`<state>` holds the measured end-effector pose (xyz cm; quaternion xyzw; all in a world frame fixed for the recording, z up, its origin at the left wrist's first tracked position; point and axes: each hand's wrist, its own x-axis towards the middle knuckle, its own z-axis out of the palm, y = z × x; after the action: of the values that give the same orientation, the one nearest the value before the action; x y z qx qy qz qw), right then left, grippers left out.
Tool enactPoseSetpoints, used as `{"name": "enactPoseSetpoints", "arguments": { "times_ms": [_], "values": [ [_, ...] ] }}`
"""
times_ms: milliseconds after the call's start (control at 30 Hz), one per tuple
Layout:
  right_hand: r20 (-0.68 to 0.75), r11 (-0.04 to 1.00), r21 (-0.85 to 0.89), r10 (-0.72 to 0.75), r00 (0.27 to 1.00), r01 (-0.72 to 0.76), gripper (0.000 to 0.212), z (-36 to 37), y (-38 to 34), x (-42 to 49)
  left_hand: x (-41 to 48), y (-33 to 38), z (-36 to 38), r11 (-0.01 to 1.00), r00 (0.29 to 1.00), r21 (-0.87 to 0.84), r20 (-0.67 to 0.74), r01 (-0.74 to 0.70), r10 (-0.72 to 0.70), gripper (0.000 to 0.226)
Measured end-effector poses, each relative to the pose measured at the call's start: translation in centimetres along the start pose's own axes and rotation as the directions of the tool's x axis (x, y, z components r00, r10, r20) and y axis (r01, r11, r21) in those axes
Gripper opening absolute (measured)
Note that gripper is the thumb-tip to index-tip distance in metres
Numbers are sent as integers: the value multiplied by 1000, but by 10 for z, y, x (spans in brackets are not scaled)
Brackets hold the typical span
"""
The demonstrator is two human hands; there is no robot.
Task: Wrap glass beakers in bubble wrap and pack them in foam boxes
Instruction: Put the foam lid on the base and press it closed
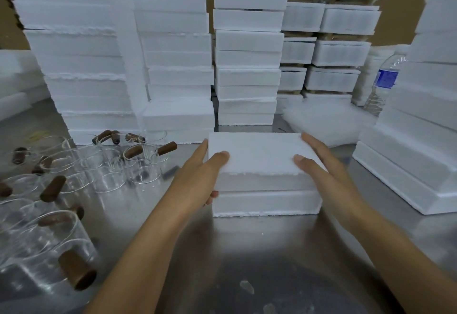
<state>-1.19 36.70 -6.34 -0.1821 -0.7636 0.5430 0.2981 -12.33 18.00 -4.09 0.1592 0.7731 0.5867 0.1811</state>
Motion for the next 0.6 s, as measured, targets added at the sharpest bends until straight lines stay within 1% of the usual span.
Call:
{"name": "enactPoseSetpoints", "arguments": {
  "times_ms": [67, 133, 200, 233, 367, 500, 600],
  "values": [
    [-16, 1000, -12, -1, 1000, 1, 45, 0, -1, 0, 1, 0, 0, 1000, 1000, 26, -12, 9, -9, 42],
    [-26, 999, -35, -7, 1000, 6, 46, 0, -1, -1, 2, -2, -2, 992, 999, 120, -30, -32, 35, 40],
    [-30, 999, -52, -13, 999, 12, 47, 0, -1, -1, 2, -6, -4, 973, 996, 222, -46, -68, 80, 48],
    [-33, 998, -58, -16, 999, 14, 48, 0, -1, -1, 1, -7, -5, 972, 996, 227, -49, -60, 73, 50],
    [-64, 995, -99, -17, 998, 11, 47, 0, 0, 0, 3, -7, 0, 995, 999, 99, -35, -11, 15, 41],
    [-101, 987, -158, -40, 994, 23, 48, 1, 0, -1, 7, -9, 1, 998, 998, 57, -52, -22, 25, 31],
    [-69, 987, -157, -43, 997, 32, 48, -1, 2, -2, 7, -10, 2, 999, 999, 37, -43, -30, 32, 24]
  ]
}}
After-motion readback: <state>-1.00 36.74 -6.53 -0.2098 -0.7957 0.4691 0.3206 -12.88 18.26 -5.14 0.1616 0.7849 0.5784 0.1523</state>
